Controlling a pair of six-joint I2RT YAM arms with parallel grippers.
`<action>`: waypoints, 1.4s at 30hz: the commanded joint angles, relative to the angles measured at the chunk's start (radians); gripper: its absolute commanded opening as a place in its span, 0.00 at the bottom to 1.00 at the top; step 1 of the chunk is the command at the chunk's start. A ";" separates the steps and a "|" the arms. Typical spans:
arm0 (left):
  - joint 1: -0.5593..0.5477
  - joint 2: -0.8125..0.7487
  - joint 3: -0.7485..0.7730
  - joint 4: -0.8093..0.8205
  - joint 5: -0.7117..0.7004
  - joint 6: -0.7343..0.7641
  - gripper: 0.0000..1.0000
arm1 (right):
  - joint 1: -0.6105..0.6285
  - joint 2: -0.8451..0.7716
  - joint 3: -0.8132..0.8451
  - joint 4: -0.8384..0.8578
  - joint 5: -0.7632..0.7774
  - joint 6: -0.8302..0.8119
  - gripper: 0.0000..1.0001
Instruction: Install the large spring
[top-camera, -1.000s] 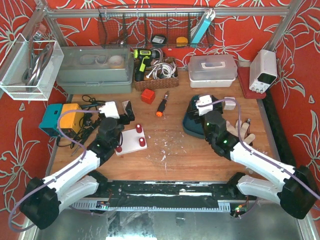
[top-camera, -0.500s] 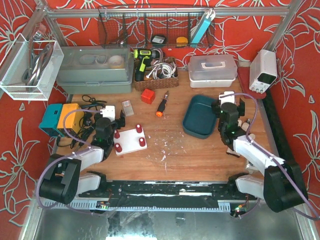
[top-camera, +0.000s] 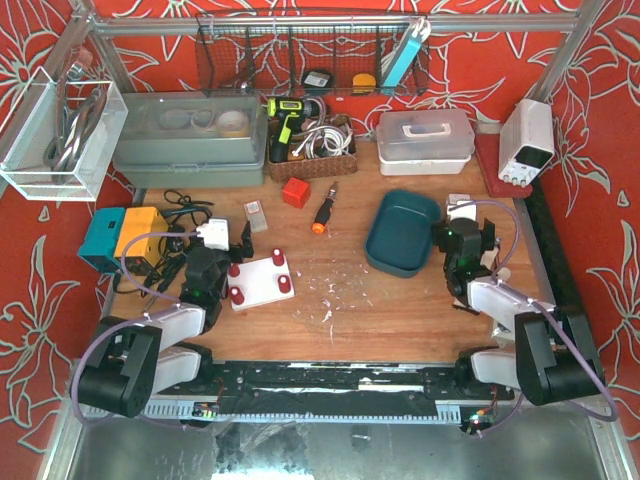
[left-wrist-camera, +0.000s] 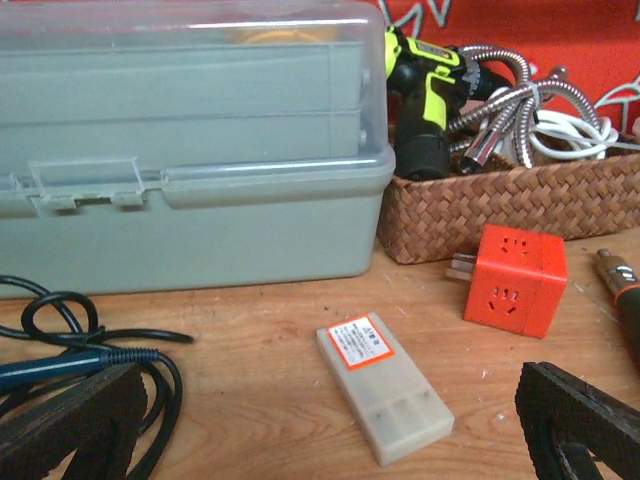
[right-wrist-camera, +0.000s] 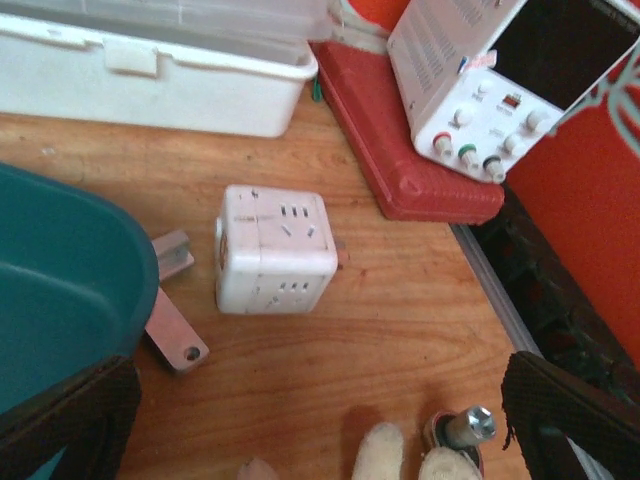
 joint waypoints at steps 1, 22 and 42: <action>0.007 -0.009 -0.012 -0.007 0.002 -0.029 1.00 | -0.017 0.041 -0.052 0.069 -0.011 0.035 0.99; 0.009 0.225 -0.078 0.288 -0.032 -0.030 1.00 | -0.088 0.140 -0.143 0.337 -0.098 0.065 0.99; 0.042 0.244 -0.066 0.275 -0.007 -0.056 1.00 | -0.086 0.143 -0.145 0.344 -0.096 0.059 0.99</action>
